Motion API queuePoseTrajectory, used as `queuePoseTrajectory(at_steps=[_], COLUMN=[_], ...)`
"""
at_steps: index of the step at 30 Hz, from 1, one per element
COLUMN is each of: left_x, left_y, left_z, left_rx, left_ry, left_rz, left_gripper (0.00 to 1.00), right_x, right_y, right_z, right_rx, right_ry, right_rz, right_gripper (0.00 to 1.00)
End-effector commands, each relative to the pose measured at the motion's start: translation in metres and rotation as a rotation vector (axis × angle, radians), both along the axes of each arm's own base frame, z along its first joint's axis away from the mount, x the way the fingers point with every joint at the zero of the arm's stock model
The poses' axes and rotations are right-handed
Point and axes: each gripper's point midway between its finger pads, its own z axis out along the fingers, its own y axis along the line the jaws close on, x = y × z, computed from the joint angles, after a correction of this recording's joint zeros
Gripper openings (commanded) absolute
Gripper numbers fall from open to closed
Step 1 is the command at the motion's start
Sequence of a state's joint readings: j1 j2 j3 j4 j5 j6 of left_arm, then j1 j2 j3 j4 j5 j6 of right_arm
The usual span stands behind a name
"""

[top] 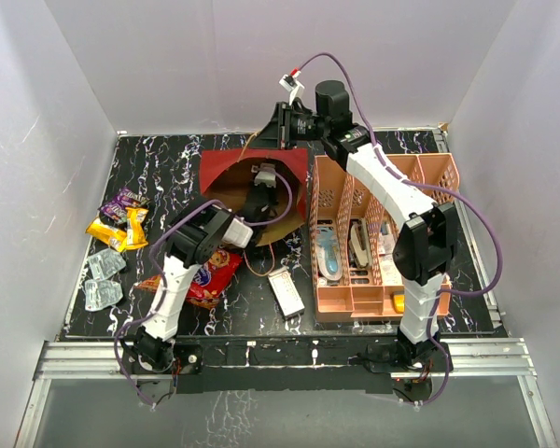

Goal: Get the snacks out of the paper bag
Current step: Take out the snack from the paper bag, then place the snack at the center of the board.

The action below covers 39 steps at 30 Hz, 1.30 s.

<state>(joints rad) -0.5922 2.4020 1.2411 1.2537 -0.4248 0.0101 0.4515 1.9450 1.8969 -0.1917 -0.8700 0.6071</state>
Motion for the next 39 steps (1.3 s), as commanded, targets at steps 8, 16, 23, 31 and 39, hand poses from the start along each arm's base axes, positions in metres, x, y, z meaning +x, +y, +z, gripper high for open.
queuePoseTrajectory(at_steps=[8, 16, 23, 31, 39], left_x=[-0.096, -0.192, -0.276, -0.334, -0.224], left_y=[-0.008, -0.006, 0.014, 0.048, 0.158], left_z=[0.076, 0.126, 0.194, 0.297, 0.416], left_rx=[-0.271, -0.359, -0.367, 0.001, 0.167], left_ry=[0.202, 0.434, 0.424, 0.148, -0.237], left_rz=[-0.216, -0.431, -0.634, -0.845, 0.006], left_gripper=[0.16, 0.16, 0.17, 0.19, 0.21], right_x=[0.025, 0.047, 0.049, 0.044, 0.037], right_y=[0.004, -0.013, -0.027, -0.028, -0.031], right_z=[0.029, 0.027, 0.021, 0.006, 0.01], right_rx=[0.053, 0.076, 0.089, 0.095, 0.096], right_ry=[-0.128, -0.12, -0.104, -0.074, -0.086], right_rz=[-0.056, -0.127, -0.123, -0.097, -0.1], right_gripper=[0.08, 0.08, 0.08, 0.08, 0.08])
